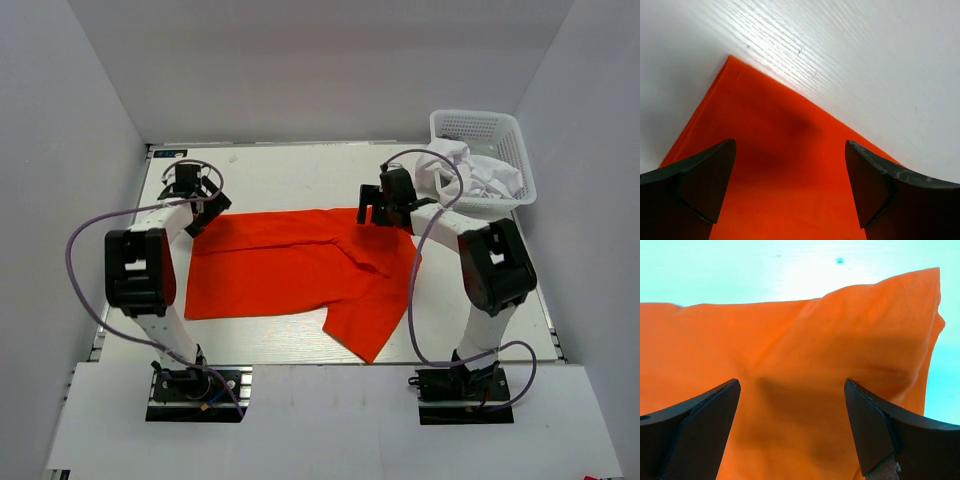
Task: Fold and stack the t-shirts
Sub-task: Fold the flattened tshirt in 1/3 of the way
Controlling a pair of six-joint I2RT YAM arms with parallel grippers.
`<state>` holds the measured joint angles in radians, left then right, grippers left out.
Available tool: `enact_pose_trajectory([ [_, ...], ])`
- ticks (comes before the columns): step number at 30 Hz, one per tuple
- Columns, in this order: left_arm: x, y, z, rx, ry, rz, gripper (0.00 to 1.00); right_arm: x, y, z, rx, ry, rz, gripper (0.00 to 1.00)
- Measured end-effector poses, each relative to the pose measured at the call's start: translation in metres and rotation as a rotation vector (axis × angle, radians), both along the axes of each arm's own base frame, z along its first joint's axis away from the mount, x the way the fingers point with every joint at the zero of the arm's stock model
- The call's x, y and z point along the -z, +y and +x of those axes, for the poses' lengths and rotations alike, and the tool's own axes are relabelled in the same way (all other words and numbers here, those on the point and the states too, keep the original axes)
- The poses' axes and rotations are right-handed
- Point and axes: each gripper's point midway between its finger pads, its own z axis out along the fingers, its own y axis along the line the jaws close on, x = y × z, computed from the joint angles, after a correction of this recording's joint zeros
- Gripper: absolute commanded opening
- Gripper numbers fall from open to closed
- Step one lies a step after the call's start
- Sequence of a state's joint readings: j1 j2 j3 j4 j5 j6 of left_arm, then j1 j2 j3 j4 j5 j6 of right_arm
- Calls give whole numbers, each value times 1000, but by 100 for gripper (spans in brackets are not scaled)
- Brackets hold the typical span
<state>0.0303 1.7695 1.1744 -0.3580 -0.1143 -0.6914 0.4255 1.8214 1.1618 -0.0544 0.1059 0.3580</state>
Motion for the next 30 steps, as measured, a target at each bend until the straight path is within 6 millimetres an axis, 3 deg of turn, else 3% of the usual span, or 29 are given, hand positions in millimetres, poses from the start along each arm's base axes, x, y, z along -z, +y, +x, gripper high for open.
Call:
enact_pose_trajectory([
  [4, 35, -1, 7, 13, 81, -3, 100, 23, -4, 12, 32, 42, -34, 90],
  [6, 33, 0, 13, 4, 77, -2, 100, 35, -8, 19, 50, 70, -52, 90],
  [13, 37, 8, 30, -70, 86, 4, 100, 33, -12, 73, 118, 41, -28, 90],
  [19, 34, 19, 84, -139, 71, 28, 100, 29, -11, 125, 131, -1, 16, 90],
  [22, 32, 23, 95, -151, 65, 47, 100, 27, -11, 138, 109, -12, -3, 90],
  [27, 29, 30, 83, -153, 100, 84, 100, 19, -18, 129, 61, -28, -66, 90],
  [30, 16, 33, 55, -159, 119, 108, 100, 4, -27, 92, 43, -24, -91, 90],
])
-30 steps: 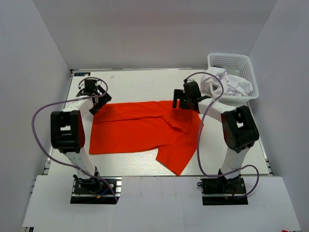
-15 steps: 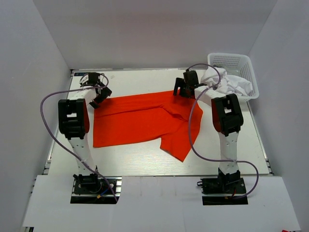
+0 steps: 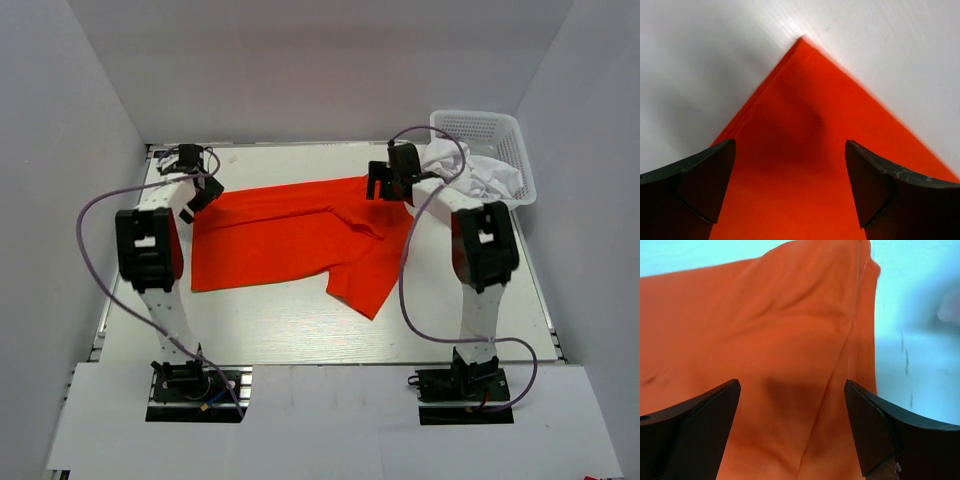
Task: Fold and stack the t-shirts
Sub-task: Fold the flattened tshirt in 1/3 of the way, then grap the side of the flattened tshirt closest away from the robot with both arms
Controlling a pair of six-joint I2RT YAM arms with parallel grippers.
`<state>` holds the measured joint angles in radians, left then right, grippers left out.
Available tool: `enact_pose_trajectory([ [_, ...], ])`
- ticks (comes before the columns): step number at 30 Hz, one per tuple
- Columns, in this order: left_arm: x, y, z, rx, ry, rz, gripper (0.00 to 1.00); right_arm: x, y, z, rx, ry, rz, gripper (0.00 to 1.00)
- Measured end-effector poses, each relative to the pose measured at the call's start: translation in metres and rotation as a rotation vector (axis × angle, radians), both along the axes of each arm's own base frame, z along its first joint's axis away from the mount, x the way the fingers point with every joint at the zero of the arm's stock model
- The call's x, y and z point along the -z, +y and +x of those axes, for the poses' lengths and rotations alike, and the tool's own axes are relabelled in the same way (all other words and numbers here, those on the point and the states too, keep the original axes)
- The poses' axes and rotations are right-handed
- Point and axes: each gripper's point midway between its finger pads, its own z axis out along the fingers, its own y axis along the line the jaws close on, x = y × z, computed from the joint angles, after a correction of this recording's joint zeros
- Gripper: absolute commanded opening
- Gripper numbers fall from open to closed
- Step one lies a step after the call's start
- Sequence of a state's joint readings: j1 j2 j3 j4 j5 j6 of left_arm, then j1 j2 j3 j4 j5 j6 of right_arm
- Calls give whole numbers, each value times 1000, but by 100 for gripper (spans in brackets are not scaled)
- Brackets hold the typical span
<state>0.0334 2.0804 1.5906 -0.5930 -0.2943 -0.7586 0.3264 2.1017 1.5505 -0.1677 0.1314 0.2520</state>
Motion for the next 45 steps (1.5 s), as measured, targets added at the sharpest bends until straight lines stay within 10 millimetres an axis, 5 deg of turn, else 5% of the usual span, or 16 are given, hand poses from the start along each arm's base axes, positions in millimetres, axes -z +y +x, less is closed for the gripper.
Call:
enact_pose_trajectory([
  [6, -61, 2, -91, -37, -67, 19, 100, -50, 1, -61, -33, -70, 40, 90],
  [9, -73, 1, -138, -77, -105, 6, 100, -58, 6, -88, -53, -84, 77, 90],
  [17, -4, -6, -236, -173, 41, -58, 98, -41, 7, -145, -58, -39, 127, 90],
  [22, 5, -7, -234, -201, 36, -76, 93, -41, 8, -157, -59, -40, 148, 90],
  [28, 35, -3, -227, -218, 138, -54, 74, -41, 12, -161, -68, -27, 160, 90],
  [39, 37, 3, -221, -211, 132, -21, 57, -41, -1, -188, -39, 12, 135, 90],
  [44, 37, 4, -224, -223, 126, -20, 35, -42, -5, -212, -47, 49, 111, 90],
  [45, 37, 4, -225, -226, 123, -22, 23, -41, -4, -219, -56, 60, 106, 90],
])
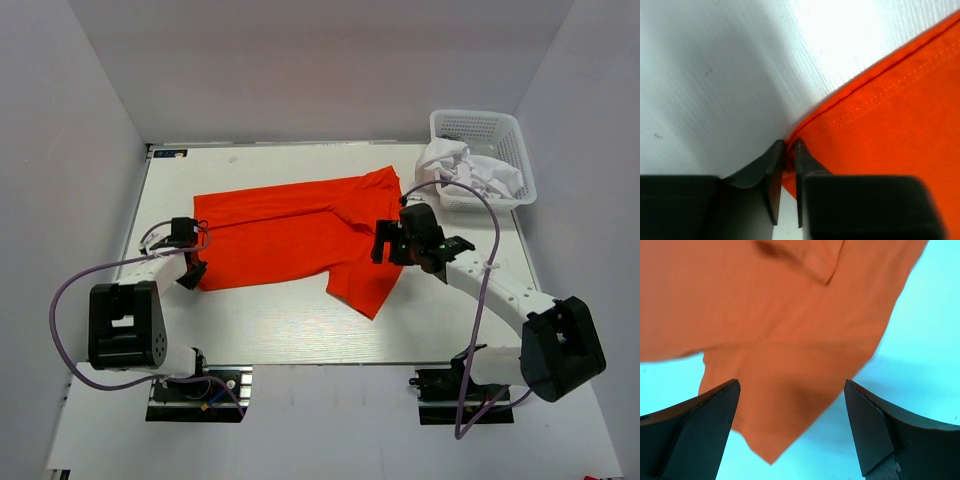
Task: Fold and stack the t-shirts
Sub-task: Grap the side of the flattened tshirt closest away from the robot with both arms
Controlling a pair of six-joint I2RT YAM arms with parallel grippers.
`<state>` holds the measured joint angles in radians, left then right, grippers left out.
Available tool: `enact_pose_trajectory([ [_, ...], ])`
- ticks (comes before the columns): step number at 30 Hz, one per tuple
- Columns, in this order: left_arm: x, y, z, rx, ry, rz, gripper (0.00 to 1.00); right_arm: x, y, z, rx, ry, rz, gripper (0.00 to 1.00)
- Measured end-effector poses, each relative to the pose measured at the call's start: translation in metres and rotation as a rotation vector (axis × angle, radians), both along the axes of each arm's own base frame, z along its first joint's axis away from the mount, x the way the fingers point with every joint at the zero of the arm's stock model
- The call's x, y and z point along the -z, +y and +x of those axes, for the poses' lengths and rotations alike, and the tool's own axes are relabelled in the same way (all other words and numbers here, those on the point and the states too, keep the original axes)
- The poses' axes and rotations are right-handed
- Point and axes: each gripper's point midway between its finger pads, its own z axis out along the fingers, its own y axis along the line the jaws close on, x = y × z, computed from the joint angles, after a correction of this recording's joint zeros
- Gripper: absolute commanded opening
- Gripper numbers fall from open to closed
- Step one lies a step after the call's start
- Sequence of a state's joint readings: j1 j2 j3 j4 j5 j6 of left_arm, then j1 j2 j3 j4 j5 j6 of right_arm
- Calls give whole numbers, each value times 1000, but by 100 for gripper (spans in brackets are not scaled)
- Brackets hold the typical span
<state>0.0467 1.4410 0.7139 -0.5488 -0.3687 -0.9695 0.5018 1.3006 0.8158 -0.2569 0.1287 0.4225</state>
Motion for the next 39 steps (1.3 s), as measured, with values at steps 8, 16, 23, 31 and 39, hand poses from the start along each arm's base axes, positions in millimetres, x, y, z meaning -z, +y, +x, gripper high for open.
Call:
enact_pose_trajectory([
  [8, 0, -5, -6, -9, -26, -34, 0, 38, 11, -64, -126, 150, -66, 87],
  [16, 0, -6, -7, -11, -24, -40, 0, 65, 32, -103, -242, 265, -73, 84],
  [23, 0, -7, -7, -11, -24, -40, 0, 79, 43, -115, -252, 311, -87, 72],
  [31, 0, -7, -7, -10, -23, -41, 0, 86, 48, -116, -223, 299, -150, 0],
  [39, -1, -10, -11, 4, -1, -58, 0, 82, 43, -108, -184, 267, -224, 0],
])
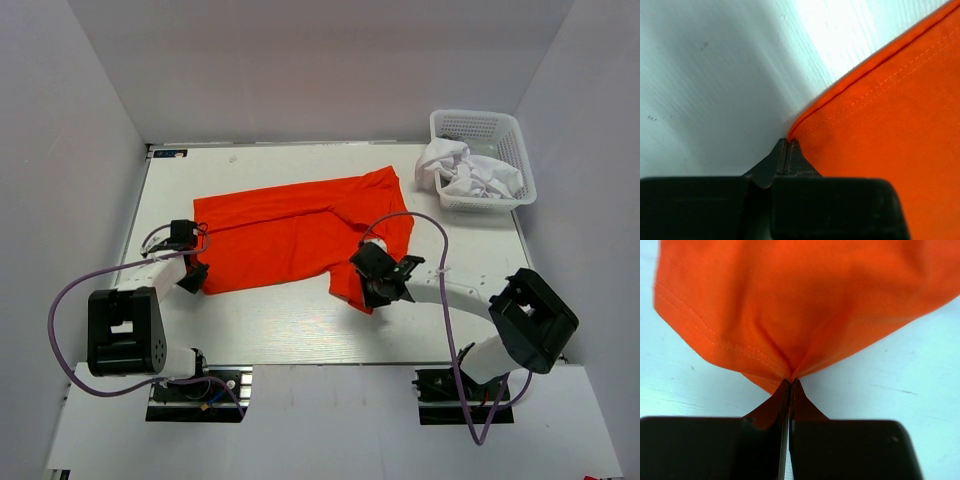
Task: Fold and stack the t-shirts
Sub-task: Grap the side of the flattened tshirt closest away from the robot with both arms, then fold the other side of the tshirt into a rectangle
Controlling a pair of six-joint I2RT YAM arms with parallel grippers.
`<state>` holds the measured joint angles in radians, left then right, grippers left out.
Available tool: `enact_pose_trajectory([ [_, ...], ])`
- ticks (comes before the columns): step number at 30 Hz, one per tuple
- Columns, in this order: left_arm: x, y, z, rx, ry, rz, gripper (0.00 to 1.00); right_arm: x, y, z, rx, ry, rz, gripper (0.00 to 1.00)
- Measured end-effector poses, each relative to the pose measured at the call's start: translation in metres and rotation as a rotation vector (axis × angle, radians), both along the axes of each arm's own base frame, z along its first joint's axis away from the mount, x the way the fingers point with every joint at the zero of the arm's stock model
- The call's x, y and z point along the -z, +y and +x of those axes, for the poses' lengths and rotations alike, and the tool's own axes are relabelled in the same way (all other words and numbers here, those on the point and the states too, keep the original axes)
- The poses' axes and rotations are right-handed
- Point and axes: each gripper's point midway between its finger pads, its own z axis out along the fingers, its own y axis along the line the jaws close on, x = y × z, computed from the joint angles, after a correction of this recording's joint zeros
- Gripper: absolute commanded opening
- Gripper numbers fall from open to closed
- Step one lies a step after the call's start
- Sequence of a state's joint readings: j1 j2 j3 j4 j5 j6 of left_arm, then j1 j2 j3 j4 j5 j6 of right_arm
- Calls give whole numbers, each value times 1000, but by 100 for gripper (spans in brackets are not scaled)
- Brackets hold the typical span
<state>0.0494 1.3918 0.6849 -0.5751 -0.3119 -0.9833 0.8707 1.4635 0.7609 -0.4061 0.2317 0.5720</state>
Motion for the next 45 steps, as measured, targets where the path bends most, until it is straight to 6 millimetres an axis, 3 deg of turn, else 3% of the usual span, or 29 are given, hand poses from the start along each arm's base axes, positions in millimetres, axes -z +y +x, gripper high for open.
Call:
enact_pose_trajectory([
  [6, -8, -4, 3, 24, 20, -21, 0, -41, 19, 41, 23, -119, 41, 0],
  [10, -20, -8, 18, 36, -1, -41, 0, -73, 26, 77, 57, -210, 85, 0],
  [15, -32, -9, 45, 44, -23, -53, 0, -97, 23, 127, 99, -284, 83, 0],
  [23, -51, -4, 88, 29, -47, -40, 0, -115, 12, 208, 154, -350, 59, 0],
  [30, -47, 9, 115, -4, -22, -24, 0, -129, 2, 272, 193, -406, 80, 0],
  [38, -38, 19, 142, -39, -28, -13, 0, -113, 3, 340, 180, -426, 105, 0],
  [39, -38, 20, 146, -40, -34, -9, 3, -108, 4, 347, 172, -424, 110, 0],
  [41, -39, 22, 158, -44, -51, -1, 30, -100, 6, 360, 157, -419, 118, 4],
  [42, -39, 24, 162, -44, -57, 5, 45, -96, 8, 366, 152, -421, 125, 22],
  [43, -39, 26, 167, -50, -61, 15, 88, -92, 9, 373, 151, -420, 131, 37],
  [44, -39, 27, 170, -52, -59, 22, 100, -85, 8, 377, 150, -413, 130, 49],
  [45, -39, 31, 175, -66, -61, 33, 100, -82, 8, 383, 146, -414, 129, 79],
])
